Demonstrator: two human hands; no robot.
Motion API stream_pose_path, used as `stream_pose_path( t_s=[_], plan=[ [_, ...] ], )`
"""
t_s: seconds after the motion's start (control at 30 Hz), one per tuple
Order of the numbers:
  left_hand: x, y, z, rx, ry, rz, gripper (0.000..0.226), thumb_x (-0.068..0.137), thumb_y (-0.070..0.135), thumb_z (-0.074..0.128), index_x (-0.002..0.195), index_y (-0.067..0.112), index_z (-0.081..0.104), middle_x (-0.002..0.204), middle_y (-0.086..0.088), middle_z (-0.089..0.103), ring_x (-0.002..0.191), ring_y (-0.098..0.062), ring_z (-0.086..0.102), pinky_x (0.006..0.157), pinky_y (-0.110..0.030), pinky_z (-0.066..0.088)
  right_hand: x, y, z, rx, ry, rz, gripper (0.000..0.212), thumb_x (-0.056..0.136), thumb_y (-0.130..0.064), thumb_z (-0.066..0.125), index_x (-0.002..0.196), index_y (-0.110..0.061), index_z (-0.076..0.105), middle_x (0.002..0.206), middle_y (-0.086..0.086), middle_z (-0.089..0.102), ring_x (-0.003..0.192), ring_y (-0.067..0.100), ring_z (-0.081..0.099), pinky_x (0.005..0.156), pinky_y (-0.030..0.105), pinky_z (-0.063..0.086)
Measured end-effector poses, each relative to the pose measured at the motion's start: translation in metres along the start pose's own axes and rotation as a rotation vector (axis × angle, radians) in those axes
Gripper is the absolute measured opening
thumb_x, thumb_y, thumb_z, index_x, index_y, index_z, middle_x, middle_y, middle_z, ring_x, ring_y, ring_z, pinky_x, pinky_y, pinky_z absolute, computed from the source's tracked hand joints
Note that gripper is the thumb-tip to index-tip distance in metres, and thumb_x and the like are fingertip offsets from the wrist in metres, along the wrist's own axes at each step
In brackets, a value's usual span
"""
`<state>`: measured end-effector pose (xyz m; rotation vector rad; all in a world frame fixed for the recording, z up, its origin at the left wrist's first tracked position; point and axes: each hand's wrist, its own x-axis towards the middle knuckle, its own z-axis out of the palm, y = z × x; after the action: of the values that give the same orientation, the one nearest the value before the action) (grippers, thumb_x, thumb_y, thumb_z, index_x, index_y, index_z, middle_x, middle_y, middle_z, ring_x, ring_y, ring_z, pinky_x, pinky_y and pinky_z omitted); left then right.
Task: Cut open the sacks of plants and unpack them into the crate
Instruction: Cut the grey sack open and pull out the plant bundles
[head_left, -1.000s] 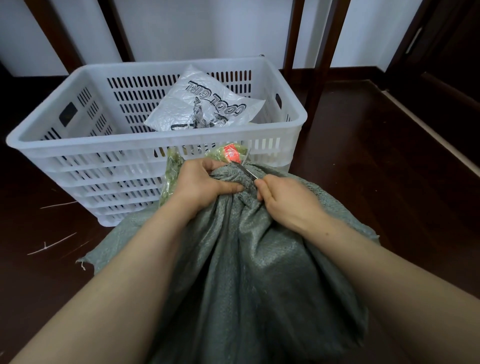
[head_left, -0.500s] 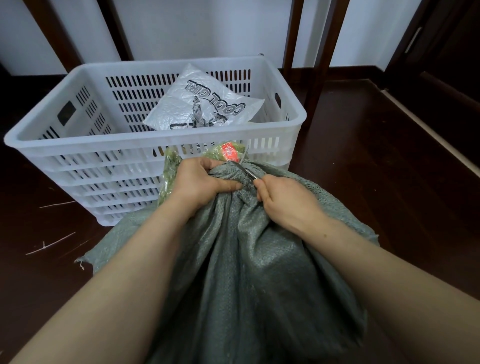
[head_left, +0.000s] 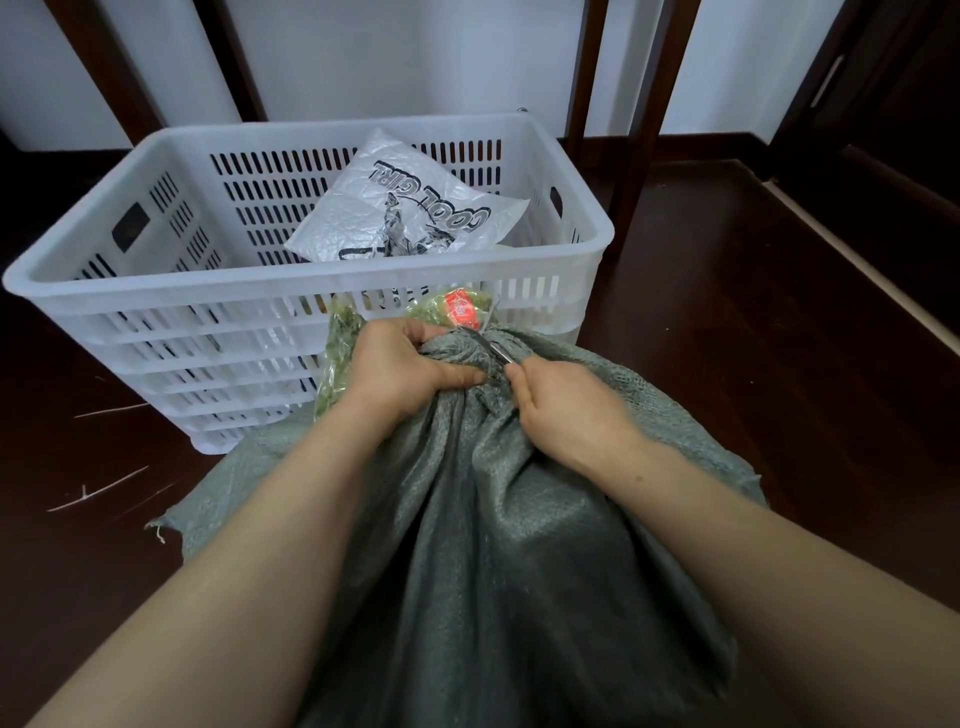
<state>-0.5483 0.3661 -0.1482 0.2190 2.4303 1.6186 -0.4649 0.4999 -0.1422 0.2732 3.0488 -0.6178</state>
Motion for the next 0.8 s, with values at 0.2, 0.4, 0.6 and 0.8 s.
stream_pose_path(
  t_s=[0.2,0.4,0.6,0.8],
  plan=[
    [-0.004,-0.001,0.007,-0.012,0.074,-0.040,0.029,0.056,0.006,0.089,0.063,0.019,0.064,0.067,0.002,0.067,0.061,-0.016,0.063,0.068,-0.031,0.056,0.008,-0.015,0.008,0.015,0.018,0.024,0.023,0.102,-0.024,0.031,0.096,-0.016,0.052,0.101,0.011,0.062,0.092,0.030,0.056,0.066,0.034,0.038],
    [0.000,0.005,0.000,-0.152,0.123,-0.165,0.033,0.051,-0.001,0.088,0.063,0.015,0.063,0.064,-0.004,0.067,0.061,-0.021,0.065,0.068,-0.035,0.059,0.001,-0.015,0.006,-0.016,0.020,0.001,0.021,0.101,-0.022,0.033,0.091,-0.017,0.050,0.099,0.011,0.062,0.086,0.029,0.054,0.065,0.033,0.035],
    [0.003,-0.001,0.007,-0.095,0.149,-0.150,0.033,0.050,0.004,0.091,0.067,0.015,0.064,0.075,-0.009,0.070,0.074,-0.027,0.069,0.076,-0.045,0.058,0.008,-0.018,0.009,0.023,0.014,0.061,0.018,0.100,-0.019,0.037,0.101,-0.013,0.054,0.098,0.009,0.058,0.081,0.024,0.046,0.065,0.031,0.034],
    [0.007,-0.004,0.000,-0.126,0.101,-0.178,0.053,0.045,0.007,0.092,0.093,0.007,0.069,0.089,-0.010,0.072,0.083,-0.027,0.069,0.082,-0.043,0.057,0.011,-0.009,0.002,0.229,-0.062,0.081,0.034,0.101,-0.025,0.035,0.068,-0.018,0.042,0.072,0.002,0.048,0.067,0.021,0.046,0.061,0.030,0.036]
  ],
)
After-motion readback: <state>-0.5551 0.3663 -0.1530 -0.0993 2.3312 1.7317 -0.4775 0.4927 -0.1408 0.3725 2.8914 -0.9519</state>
